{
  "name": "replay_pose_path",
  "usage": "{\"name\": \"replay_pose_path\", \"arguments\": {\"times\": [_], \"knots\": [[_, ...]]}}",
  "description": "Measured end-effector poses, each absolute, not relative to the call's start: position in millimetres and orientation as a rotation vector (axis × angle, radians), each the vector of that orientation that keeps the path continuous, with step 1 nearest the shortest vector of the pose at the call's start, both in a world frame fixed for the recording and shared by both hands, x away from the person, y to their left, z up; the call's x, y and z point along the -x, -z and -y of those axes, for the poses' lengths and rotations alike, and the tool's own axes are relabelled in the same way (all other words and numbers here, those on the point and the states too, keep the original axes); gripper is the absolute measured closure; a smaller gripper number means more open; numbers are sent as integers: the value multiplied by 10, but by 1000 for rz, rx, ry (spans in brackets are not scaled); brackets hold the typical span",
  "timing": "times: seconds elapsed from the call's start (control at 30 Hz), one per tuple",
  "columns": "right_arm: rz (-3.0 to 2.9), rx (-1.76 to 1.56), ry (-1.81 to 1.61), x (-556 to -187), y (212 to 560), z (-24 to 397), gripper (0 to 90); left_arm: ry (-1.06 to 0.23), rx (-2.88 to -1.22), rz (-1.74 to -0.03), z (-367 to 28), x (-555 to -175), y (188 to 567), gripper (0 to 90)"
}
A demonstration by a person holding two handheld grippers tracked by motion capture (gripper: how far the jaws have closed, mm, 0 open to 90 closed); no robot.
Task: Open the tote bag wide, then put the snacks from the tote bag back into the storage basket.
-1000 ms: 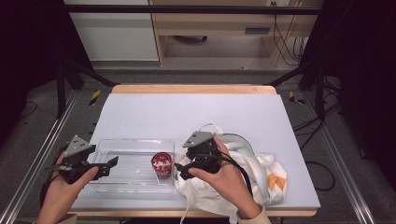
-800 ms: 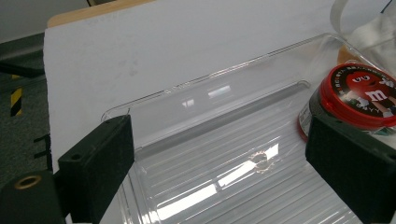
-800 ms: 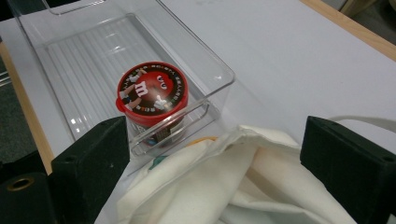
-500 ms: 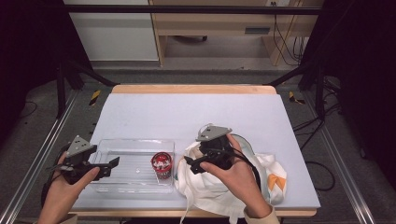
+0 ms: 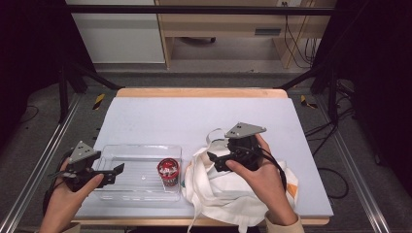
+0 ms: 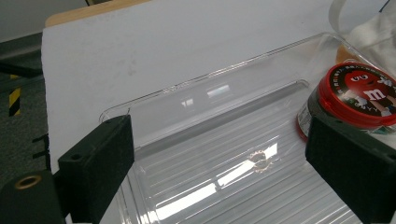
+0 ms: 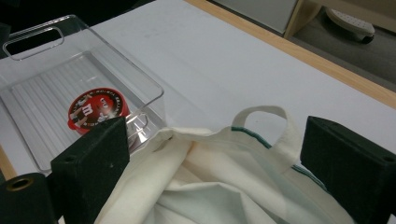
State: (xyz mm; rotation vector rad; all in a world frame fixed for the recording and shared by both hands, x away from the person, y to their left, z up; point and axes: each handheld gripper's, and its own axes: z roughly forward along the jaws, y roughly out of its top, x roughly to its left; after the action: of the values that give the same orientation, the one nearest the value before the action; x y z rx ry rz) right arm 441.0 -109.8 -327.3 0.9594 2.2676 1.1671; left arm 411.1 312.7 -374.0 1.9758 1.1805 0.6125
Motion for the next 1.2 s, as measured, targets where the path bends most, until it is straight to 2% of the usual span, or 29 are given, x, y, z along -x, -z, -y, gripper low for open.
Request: {"name": "replay_pose_path", "arguments": {"times": [0.53,0.7,1.2], "knots": [[-2139,-1053,-1188,-4436,3166,1497,84,-609,-1979,-1177,-3124,-4110,3740,80],[-2073,-1096,-1190,-4446,3137,1736,81,-617,-1960,-1184,-3149,-4107,3729,81],[-1921,-1244,-1173,-4485,3246,2320,72,-636,-1903,-1218,-3290,-4115,3732,79]]}}
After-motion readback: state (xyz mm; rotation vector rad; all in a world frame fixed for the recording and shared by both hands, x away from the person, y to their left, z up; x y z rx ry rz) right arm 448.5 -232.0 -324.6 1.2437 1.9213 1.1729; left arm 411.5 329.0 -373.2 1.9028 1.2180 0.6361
